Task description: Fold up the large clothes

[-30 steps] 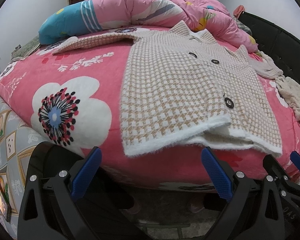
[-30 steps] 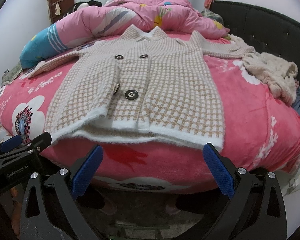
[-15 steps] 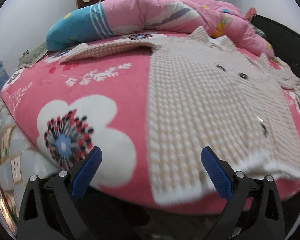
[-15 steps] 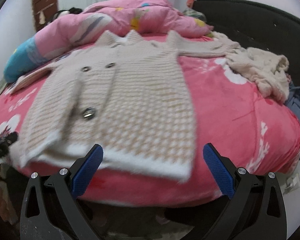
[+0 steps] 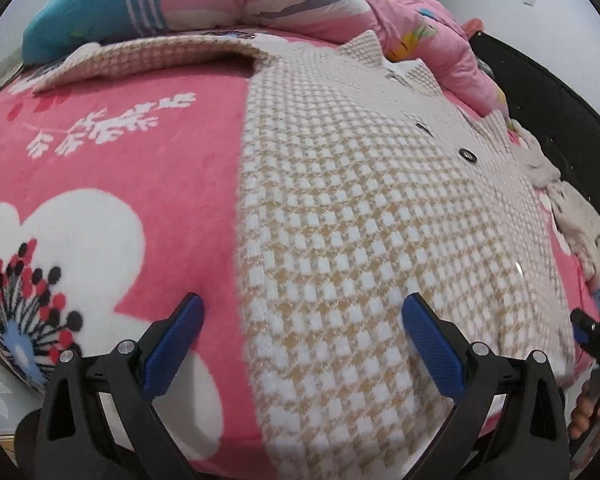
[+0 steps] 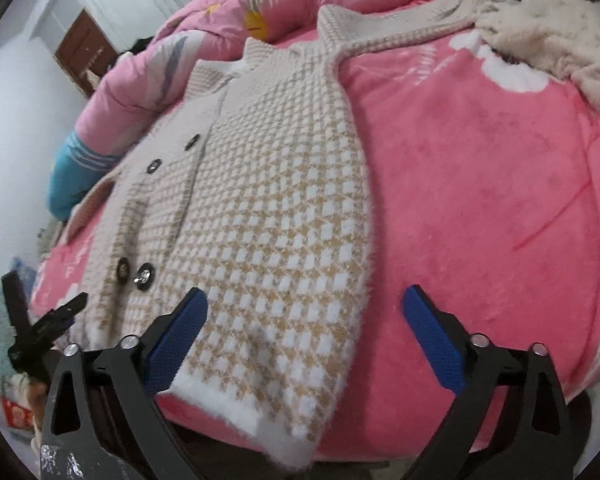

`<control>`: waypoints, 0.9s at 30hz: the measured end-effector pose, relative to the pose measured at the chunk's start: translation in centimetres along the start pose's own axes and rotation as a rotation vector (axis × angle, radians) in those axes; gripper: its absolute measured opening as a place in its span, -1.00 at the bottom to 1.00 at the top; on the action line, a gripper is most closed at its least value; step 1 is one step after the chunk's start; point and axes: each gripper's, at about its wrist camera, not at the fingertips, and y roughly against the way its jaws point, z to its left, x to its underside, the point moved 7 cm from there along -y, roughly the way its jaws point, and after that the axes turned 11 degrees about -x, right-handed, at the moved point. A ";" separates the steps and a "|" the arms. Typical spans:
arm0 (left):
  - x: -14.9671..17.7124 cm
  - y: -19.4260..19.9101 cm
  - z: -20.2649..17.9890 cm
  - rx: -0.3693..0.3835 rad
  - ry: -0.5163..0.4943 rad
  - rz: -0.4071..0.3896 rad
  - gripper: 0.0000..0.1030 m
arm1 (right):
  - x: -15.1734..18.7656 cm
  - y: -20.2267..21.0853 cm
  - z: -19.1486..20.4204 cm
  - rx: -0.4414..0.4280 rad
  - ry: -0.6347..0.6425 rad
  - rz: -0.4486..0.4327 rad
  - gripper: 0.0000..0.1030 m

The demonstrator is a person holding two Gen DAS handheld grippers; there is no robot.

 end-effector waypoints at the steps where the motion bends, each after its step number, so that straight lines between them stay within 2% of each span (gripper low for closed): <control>1: 0.2 0.4 0.0 0.009 -0.004 -0.007 0.90 | 0.2 0.4 -0.1 -0.021 -0.007 0.005 0.55; 5: 1.2 1.2 0.3 0.049 -0.007 -0.026 0.89 | 0.1 0.8 -0.8 -0.107 -0.064 0.022 0.24; 6: 1.4 1.2 0.5 0.043 0.001 -0.028 0.85 | -0.2 0.3 -1.1 -0.110 -0.073 0.029 0.21; 8: 1.3 0.7 0.7 0.024 0.017 -0.024 0.72 | -1.2 -0.6 -1.6 -0.112 -0.082 0.035 -0.04; 9: 0.9 0.5 0.8 0.020 0.030 -0.031 0.60 | -1.7 -1.0 -1.8 -0.120 -0.082 0.032 -0.10; 11: -0.1 0.1 0.9 0.021 0.062 -0.041 0.33 | -2.7 -2.1 -2.3 -0.141 -0.111 0.033 -0.40; 13: -1.0 -0.6 1.2 0.020 0.099 -0.044 -0.05 | -2.8 -2.7 -2.6 -0.164 -0.138 0.041 -0.53; 16: -1.0 -0.6 1.5 0.029 0.117 -0.025 -0.40 | -1.1 -1.6 -1.6 -0.203 -0.134 0.066 -0.55; 20: 0.6 0.0 1.2 0.025 0.075 -0.005 -0.46 | 1.3 -1.1 -0.8 -0.191 -0.103 0.095 -0.63; 22: 0.5 -0.4 1.0 -0.006 0.061 0.008 -0.47 | 0.7 -1.5 -0.6 -0.187 -0.093 0.100 -0.86; 23: 0.2 -0.5 0.8 -0.022 0.054 0.012 -0.52 | -0.2 -1.2 -0.2 -0.183 -0.082 0.085 -0.89; 24: -0.2 -0.4 0.6 -0.040 0.037 0.008 -0.73 | -1.0 -0.7 0.4 -0.186 -0.063 0.069 -0.89; 25: -0.7 0.0 0.3 -0.057 0.007 -0.001 -0.83 | -1.8 0.1 1.0 -0.195 -0.043 0.051 -0.90; 27: -1.5 2.1 -0.1 -0.093 -0.043 -0.058 -0.84 | -3.8 3.9 3.0 -0.201 0.029 -0.025 -0.91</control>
